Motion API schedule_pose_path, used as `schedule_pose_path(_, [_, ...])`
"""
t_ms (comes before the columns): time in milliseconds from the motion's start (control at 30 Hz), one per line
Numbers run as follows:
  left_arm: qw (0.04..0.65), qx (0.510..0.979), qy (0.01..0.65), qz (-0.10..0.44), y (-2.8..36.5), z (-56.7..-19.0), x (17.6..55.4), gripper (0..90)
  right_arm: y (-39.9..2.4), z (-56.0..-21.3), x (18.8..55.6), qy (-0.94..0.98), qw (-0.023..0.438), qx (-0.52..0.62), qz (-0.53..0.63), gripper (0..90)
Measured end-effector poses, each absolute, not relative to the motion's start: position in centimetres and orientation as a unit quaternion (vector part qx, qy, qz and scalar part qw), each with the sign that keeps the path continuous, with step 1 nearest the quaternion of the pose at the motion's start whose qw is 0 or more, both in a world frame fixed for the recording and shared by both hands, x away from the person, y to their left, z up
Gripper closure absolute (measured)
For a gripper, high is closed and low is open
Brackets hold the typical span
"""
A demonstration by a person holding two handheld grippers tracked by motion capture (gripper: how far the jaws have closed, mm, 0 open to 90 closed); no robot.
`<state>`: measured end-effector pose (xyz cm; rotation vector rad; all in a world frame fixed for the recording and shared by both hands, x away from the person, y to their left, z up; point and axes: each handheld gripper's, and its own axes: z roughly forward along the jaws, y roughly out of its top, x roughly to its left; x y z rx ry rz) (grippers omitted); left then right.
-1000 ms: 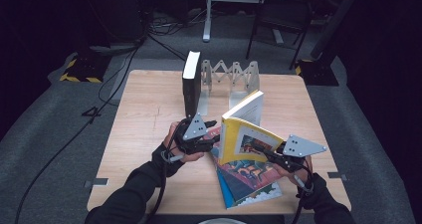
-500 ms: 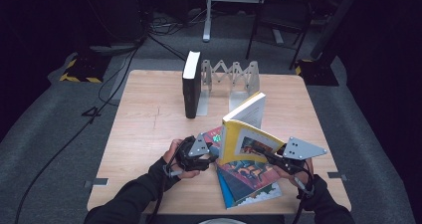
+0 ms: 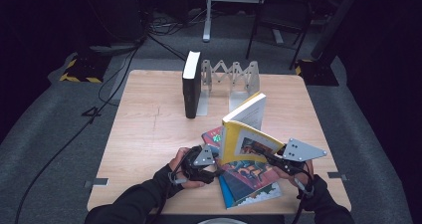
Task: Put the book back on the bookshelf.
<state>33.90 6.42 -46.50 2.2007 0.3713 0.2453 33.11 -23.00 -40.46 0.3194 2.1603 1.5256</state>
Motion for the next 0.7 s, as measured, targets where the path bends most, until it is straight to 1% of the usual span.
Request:
schedule_pose_path(100, [0.44,0.88,0.152,0.096,5.9,-46.5,34.1,42.7,-23.0,-40.5,33.1,0.787,0.235,0.116,0.558,86.6])
schedule_pose_path(233, [0.458,0.869,0.155,0.105,5.4,-45.8,34.3,43.7,-23.1,-40.5,33.1,0.787,0.233,0.117,0.56,86.4])
schedule_pose_path(333, [0.477,0.857,0.161,0.112,5.3,-45.1,34.6,46.9,-23.1,-40.5,33.2,0.787,0.234,0.116,0.559,84.9])
schedule_pose_path(433, [0.497,0.844,0.163,0.12,5.4,-44.2,34.9,49.5,-23.0,-40.6,33.2,0.789,0.232,0.124,0.555,81.3])
schedule_pose_path(500, [0.502,0.841,0.162,0.12,5.5,-43.9,35.0,50.9,-23.0,-40.7,33.3,0.789,0.237,0.126,0.552,77.6])
schedule_pose_path(533, [0.52,0.829,0.163,0.126,5.7,-43.1,35.2,52.0,-23.0,-40.7,33.3,0.79,0.235,0.127,0.552,75.3])
schedule_pose_path(600, [0.527,0.824,0.164,0.131,5.8,-42.7,35.2,55.1,-23.1,-40.6,33.4,0.786,0.242,0.132,0.553,70.3])
schedule_pose_path(633, [0.54,0.814,0.164,0.138,6.0,-42.0,35.4,57.1,-23.2,-40.6,33.5,0.783,0.246,0.135,0.556,69.5])
schedule_pose_path(700, [0.544,0.812,0.162,0.138,6.1,-41.7,35.5,58.1,-23.3,-40.6,33.5,0.78,0.251,0.137,0.557,69.3])
